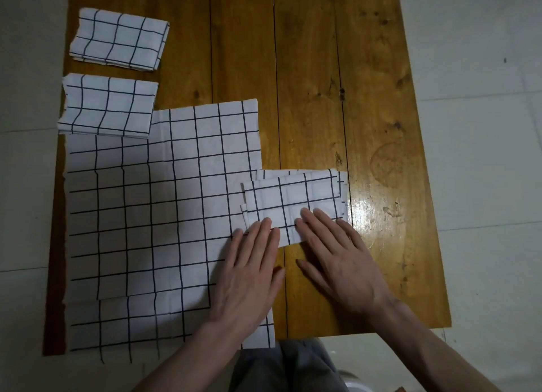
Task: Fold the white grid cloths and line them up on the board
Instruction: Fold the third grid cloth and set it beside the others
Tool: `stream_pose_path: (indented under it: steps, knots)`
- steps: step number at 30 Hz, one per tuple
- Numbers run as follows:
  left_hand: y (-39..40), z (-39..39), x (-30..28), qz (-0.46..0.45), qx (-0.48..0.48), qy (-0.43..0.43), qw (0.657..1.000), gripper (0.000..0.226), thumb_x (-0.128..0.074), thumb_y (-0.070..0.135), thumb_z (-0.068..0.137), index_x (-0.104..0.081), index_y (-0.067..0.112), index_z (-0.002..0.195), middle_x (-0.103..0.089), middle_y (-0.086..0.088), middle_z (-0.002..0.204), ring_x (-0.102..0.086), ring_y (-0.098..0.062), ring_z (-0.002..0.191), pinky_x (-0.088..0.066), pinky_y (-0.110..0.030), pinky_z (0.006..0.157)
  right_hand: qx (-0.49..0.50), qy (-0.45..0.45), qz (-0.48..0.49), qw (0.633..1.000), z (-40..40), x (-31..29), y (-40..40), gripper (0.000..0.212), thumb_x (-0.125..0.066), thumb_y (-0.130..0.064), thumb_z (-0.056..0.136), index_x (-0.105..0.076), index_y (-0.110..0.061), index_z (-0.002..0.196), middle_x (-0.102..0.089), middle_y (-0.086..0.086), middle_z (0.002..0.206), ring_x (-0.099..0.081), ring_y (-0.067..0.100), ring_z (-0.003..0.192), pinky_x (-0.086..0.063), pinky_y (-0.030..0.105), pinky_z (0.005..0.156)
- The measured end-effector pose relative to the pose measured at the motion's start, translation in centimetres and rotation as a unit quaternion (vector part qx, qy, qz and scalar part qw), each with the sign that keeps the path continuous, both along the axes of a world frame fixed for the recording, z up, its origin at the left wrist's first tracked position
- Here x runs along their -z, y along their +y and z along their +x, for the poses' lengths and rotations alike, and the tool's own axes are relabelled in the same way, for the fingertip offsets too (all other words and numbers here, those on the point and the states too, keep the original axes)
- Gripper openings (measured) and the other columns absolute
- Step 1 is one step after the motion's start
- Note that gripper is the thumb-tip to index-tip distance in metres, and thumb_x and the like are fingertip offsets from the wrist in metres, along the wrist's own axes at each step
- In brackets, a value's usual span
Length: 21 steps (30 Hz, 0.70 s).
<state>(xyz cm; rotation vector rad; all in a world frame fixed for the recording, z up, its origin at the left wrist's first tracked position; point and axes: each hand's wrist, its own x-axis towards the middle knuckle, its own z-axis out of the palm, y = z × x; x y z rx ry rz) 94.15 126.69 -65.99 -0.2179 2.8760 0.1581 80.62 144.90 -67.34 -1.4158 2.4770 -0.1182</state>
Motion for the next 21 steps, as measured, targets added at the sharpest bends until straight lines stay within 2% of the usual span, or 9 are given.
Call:
stream_pose_path:
  steps: [3, 6, 9, 14, 17, 21]
  knots:
    - [-0.5, -1.2, -0.3, -0.001, -0.004, 0.059, 0.998, 0.051, -0.055, 0.029, 0.104, -0.049, 0.006, 0.150, -0.050, -0.018, 0.154, -0.049, -0.033, 0.141, -0.032, -0.050, 0.120, 0.001, -0.009, -0.031, 0.999, -0.8, -0.5, -0.3, 0.062, -0.040, -0.041, 0.108, -0.026, -0.020, 0.165, -0.028, 0.001, 0.171, -0.026, 0.020, 0.158, -0.026, 0.044, 0.125]
    - [-0.8, -2.6, -0.9, 0.011, -0.002, 0.089, 0.996, 0.046, -0.071, 0.019, 0.092, -0.059, 0.009, 0.136, -0.059, -0.012, 0.133, -0.058, -0.030, 0.121, -0.044, -0.046, 0.110, 0.002, -0.005, -0.062, 0.998, -1.5, -1.2, -0.9, 0.058, -0.048, -0.027, 0.103, -0.037, -0.018, 0.160, -0.044, 0.002, 0.162, -0.041, 0.022, 0.148, -0.038, 0.044, 0.118]
    - [-0.8, -3.6, -1.0, 0.000, 0.020, 0.097, 0.995, 0.044, -0.076, 0.011, 0.086, -0.061, 0.009, 0.128, -0.060, -0.010, 0.118, -0.058, -0.029, 0.108, -0.044, -0.044, 0.102, 0.003, 0.019, -0.080, 0.997, -1.9, -1.5, -1.5, 0.051, -0.061, -0.017, 0.097, -0.053, -0.015, 0.147, -0.055, 0.005, 0.150, -0.053, 0.025, 0.136, -0.046, 0.044, 0.110]
    - [-0.9, -4.6, -1.1, 0.005, 0.024, 0.133, 0.991, 0.032, -0.077, 0.009, 0.084, -0.066, 0.010, 0.114, -0.062, -0.008, 0.105, -0.058, -0.027, 0.096, -0.045, -0.042, 0.095, 0.000, 0.050, -0.098, 0.994, -2.2, -1.6, -1.9, 0.040, -0.072, -0.015, 0.094, -0.063, -0.016, 0.133, -0.061, 0.004, 0.137, -0.059, 0.025, 0.124, -0.042, 0.041, 0.107]
    - [-1.1, -4.7, -1.3, 0.034, 0.008, 0.159, 0.987, 0.027, -0.071, 0.012, 0.088, -0.067, 0.010, 0.115, -0.063, -0.007, 0.106, -0.058, -0.026, 0.097, -0.047, -0.041, 0.094, 0.009, 0.056, -0.118, 0.991, -2.4, -1.7, -2.1, 0.037, -0.075, -0.013, 0.091, -0.066, -0.017, 0.127, -0.065, 0.003, 0.126, -0.061, 0.025, 0.114, -0.037, 0.039, 0.105]
    - [-1.8, -4.0, -1.2, 0.058, -0.011, 0.171, 0.983, 0.026, -0.069, 0.015, 0.093, -0.069, 0.010, 0.118, -0.065, -0.007, 0.113, -0.060, -0.025, 0.104, -0.047, -0.041, 0.098, 0.005, 0.053, -0.143, 0.988, -3.0, -1.8, -1.9, 0.032, -0.075, -0.015, 0.093, -0.066, -0.019, 0.124, -0.066, 0.002, 0.119, -0.060, 0.025, 0.109, -0.038, 0.038, 0.102]
